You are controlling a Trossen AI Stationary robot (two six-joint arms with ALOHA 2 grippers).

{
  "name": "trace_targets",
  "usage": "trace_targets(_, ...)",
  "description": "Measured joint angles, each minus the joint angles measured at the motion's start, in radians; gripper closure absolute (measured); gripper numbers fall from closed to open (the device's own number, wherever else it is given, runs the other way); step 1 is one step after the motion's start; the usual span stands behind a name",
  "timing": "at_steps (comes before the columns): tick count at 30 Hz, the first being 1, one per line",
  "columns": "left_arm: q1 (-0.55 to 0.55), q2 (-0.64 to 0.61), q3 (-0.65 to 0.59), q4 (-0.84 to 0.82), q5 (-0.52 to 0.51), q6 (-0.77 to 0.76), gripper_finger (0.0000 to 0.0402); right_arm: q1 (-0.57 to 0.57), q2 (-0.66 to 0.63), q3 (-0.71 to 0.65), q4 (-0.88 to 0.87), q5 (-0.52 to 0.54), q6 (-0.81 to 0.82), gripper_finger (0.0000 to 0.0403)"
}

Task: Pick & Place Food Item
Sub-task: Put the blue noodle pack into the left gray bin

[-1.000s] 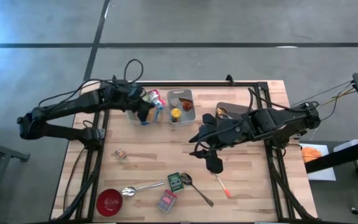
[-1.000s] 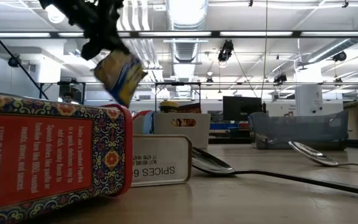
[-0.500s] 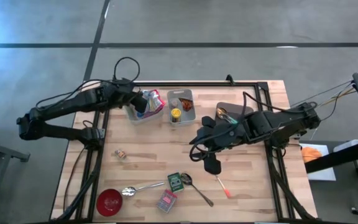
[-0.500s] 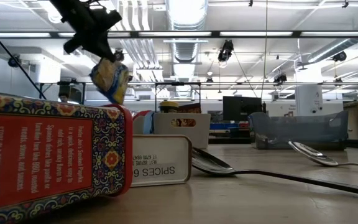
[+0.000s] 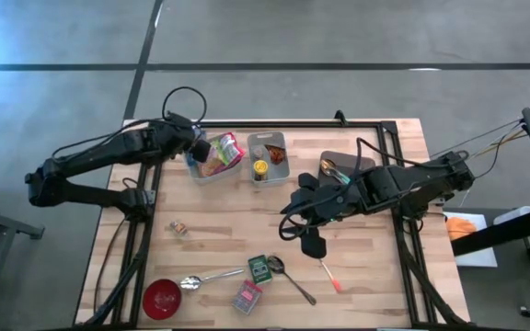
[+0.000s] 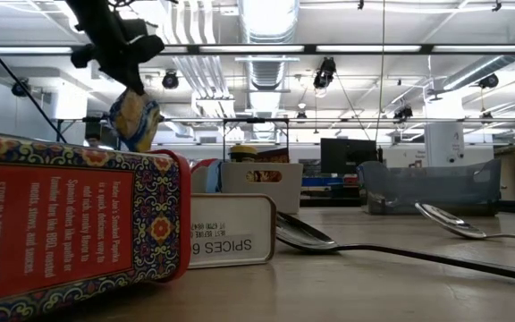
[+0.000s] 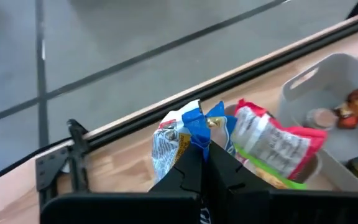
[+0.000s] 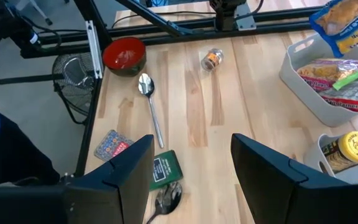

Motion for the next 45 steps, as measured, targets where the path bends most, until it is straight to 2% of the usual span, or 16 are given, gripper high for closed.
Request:
trace_targets(13,-0.004,0.114,-0.008,-0.066,-0.075,-0.019,0.0401,0.0,0.0,-0.006,0.003,0.002,0.021,0.0191)
trace_targets(27,-0.076,0.35,-0.009,-0.074,-0.087,-0.018,0.0401,0.0,0.0,-0.026,0.004,0.002,0.044,0.0191)
trace_targets(34,-0.098,0.42,-0.009,-0.06,-0.015,-0.098,0.0401,0.0,0.0,-0.026,0.004,0.002,0.044,0.0191)
trace_targets(45,-0.108,0.413,-0.009,0.0,0.103,-0.144,0.0401,0.0,0.0,-0.026,0.004,0.003,0.041,0.0191)
